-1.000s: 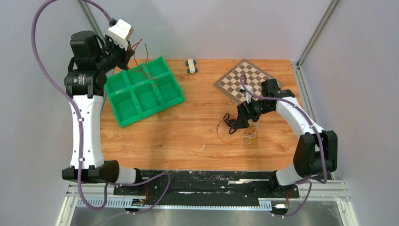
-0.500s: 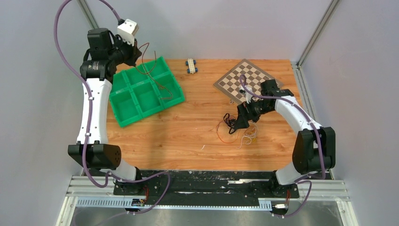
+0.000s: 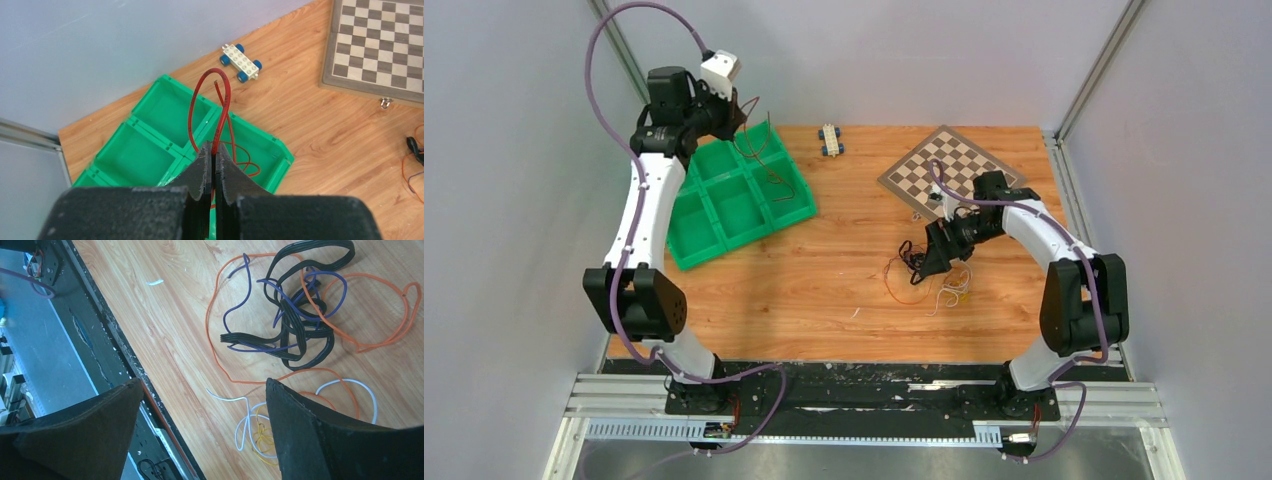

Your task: Untangle the cables

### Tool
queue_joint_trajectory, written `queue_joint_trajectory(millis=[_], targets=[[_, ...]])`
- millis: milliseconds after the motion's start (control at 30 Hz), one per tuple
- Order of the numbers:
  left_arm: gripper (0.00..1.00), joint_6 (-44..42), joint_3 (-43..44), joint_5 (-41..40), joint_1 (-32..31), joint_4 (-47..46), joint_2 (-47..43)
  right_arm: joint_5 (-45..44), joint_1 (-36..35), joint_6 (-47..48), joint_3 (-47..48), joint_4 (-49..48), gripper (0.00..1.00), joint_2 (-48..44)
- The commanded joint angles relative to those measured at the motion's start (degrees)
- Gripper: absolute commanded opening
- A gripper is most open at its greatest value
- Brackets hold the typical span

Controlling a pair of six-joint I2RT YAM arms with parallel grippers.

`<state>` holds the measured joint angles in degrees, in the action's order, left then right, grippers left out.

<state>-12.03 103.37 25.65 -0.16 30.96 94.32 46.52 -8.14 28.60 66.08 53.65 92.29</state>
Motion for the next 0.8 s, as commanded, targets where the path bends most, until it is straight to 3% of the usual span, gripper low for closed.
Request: queue_joint_trajectory(millis=[0,200,300,433,567,767], targets=[[0.00,4.1,-6.7,-2.3,-2.2,-8.7,1.3,2.3,0.7,0.5,0.9,-1.5,0.90,0.3],[0.00,6.9,-21.9,-7.8,-4.9,-17.1,1.6,2.2,1.4,1.2,-1.0,-1.8,0.91,-0.4],[0.00,9.0,-24.4,-10.7,-6.1,-18.9,3.7,2.2,1.9,1.5,-1.7,-1.8,0.91,-0.1],[0.00,10.1,-23.0,-15.6,-7.8,-19.0,7.0,2.4,2.3,1.8,-2.2,-1.8,0.91,0.1],[0.00,13.1,-17.5,-26.6,-10.4,-16.8,12.1,2.6,2.5,1.8,-2.2,-1.9,0.91,0.5],[0.00,18.3,-11.4,-20.6,-11.5,-15.8,16.9,2.7,3.1,2.0,-2.4,-1.9,0.90,1.0]])
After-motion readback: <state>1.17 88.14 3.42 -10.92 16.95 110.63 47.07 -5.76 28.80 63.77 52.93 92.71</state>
